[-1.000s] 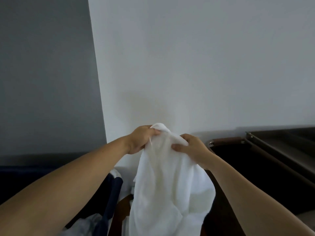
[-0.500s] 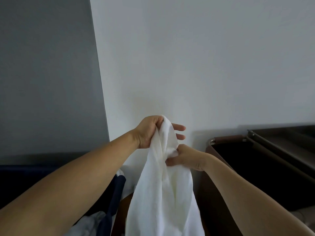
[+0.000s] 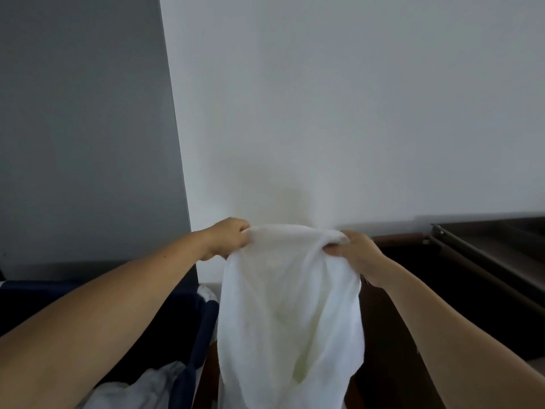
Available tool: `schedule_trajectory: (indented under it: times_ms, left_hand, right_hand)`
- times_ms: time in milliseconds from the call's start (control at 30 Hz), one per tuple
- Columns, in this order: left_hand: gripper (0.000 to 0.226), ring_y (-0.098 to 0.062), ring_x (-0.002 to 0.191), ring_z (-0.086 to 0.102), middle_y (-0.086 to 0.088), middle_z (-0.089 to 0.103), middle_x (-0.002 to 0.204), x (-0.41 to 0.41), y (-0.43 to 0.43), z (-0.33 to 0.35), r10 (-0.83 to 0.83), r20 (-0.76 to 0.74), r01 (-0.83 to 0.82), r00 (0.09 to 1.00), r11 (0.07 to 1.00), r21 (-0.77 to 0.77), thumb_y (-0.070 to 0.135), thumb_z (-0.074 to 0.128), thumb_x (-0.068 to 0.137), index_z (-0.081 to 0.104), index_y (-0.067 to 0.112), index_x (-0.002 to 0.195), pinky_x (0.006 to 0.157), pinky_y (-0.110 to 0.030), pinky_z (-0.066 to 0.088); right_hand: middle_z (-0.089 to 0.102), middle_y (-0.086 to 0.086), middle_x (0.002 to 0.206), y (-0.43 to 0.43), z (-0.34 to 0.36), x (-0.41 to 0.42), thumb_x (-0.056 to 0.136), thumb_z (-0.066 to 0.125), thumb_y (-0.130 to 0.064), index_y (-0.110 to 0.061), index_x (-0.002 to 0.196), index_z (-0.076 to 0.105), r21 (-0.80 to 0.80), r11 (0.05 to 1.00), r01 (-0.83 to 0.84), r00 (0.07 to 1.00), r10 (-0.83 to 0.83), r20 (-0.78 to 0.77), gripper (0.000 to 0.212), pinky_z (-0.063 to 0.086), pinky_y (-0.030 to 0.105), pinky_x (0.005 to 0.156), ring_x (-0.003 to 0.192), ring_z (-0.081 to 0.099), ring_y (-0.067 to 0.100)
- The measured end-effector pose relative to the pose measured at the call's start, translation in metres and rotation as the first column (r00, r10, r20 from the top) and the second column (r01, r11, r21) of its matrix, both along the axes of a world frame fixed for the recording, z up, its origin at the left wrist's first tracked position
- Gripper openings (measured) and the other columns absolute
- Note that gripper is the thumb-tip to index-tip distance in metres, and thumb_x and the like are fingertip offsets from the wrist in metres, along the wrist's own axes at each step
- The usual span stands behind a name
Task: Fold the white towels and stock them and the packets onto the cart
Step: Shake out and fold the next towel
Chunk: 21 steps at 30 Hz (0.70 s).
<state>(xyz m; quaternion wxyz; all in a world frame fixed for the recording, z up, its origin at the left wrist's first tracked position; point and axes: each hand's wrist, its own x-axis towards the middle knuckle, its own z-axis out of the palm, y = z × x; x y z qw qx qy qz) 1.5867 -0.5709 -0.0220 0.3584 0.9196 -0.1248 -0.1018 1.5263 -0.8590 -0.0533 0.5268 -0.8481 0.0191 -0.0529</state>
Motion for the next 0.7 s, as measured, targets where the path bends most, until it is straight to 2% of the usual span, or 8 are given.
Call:
schedule_trajectory:
  times_ms: [67,167,333,433,500,567,633,700]
  left_hand:
    - [0.013,-0.024,0.08,0.055,-0.009,0.057,0.096,0.002,0.009,-0.012,-0.023,-0.056,0.034,0.998,0.98,0.198,0.002,0.047,0.09,0.059,0.003,0.096,0.06,-0.027,0.054]
    - [0.015,-0.022,0.069,0.052,-0.007,0.053,0.083,-0.001,0.012,-0.029,0.061,-0.057,-0.04,0.997,0.946,0.32,-0.003,0.045,0.084,0.054,0.008,0.081,0.049,-0.025,0.046]
    - [0.018,-0.027,0.081,0.062,-0.016,0.061,0.095,-0.002,0.021,-0.056,0.225,-0.098,-0.194,0.969,0.947,0.254,0.001,0.042,0.088,0.059,0.003,0.094,0.053,-0.025,0.043]
    - [0.022,-0.019,0.069,0.049,-0.006,0.053,0.08,-0.004,-0.002,-0.044,0.159,-0.03,-0.158,0.987,0.987,0.015,0.005,0.041,0.091,0.052,0.012,0.074,0.06,-0.028,0.038]
    - [0.028,-0.016,0.063,0.039,0.0,0.044,0.073,-0.013,-0.028,-0.024,0.06,0.031,-0.057,0.998,0.994,-0.095,0.007,0.041,0.092,0.042,0.017,0.066,0.058,-0.029,0.033]
    - [0.028,-0.016,0.063,0.039,0.001,0.045,0.072,-0.023,-0.053,-0.006,-0.071,0.07,0.082,0.995,0.982,-0.169,0.009,0.043,0.093,0.044,0.017,0.066,0.057,-0.028,0.032]
    - [0.026,-0.014,0.068,0.044,0.003,0.05,0.075,-0.031,-0.07,0.004,-0.207,0.102,0.217,0.973,0.97,-0.105,0.016,0.047,0.096,0.051,0.016,0.07,0.06,-0.025,0.035]
    - [0.02,-0.015,0.075,0.048,0.004,0.053,0.082,-0.033,-0.076,0.006,-0.306,0.1,0.305,0.947,0.952,0.028,0.029,0.052,0.096,0.055,0.016,0.081,0.063,-0.025,0.037]
  right_hand:
    - [0.076,0.012,0.097,-0.001,0.007,0.0,0.073,0.08,-0.028,-0.01,0.096,0.074,0.074,0.997,-0.008,1.0,0.007,0.007,0.029,0.054,0.055,0.094,0.096,0.071,0.035]
    - [0.075,0.015,0.097,0.002,0.018,-0.001,0.079,0.078,-0.02,-0.009,0.094,0.074,0.097,0.995,-0.031,1.0,0.031,0.005,0.019,0.053,0.054,0.092,0.097,0.07,0.039]
    - [0.076,0.013,0.098,-0.002,0.03,-0.005,0.084,0.075,-0.011,-0.007,0.1,0.074,0.194,0.981,0.021,0.999,-0.028,0.036,0.017,0.056,0.051,0.092,0.096,0.072,0.035]
    - [0.07,0.005,0.119,0.003,0.031,-0.005,0.082,0.08,-0.019,-0.015,0.122,0.067,-0.107,0.993,-0.043,0.999,0.044,0.0,0.041,0.054,0.042,0.095,0.11,0.066,0.028]
    - [0.051,-0.002,0.141,0.018,0.028,-0.006,0.082,0.081,-0.023,-0.023,0.148,0.045,-0.33,0.934,-0.136,0.991,0.131,-0.036,0.076,0.041,0.03,0.102,0.129,0.05,0.02]
    - [0.046,-0.006,0.142,0.039,0.022,-0.009,0.082,0.081,-0.026,-0.026,0.155,0.032,-0.432,0.871,-0.233,0.971,0.231,-0.058,0.088,0.033,0.023,0.103,0.133,0.043,0.015]
    - [0.058,-0.006,0.131,0.052,0.012,-0.007,0.082,0.08,-0.028,-0.022,0.145,0.047,-0.428,0.868,-0.252,0.967,0.242,-0.077,0.071,0.043,0.026,0.096,0.12,0.056,0.016]
    - [0.069,0.002,0.1,0.053,0.007,-0.007,0.084,0.077,-0.028,-0.012,0.115,0.064,-0.398,0.899,-0.185,0.983,0.178,-0.054,0.038,0.05,0.032,0.078,0.091,0.064,0.021]
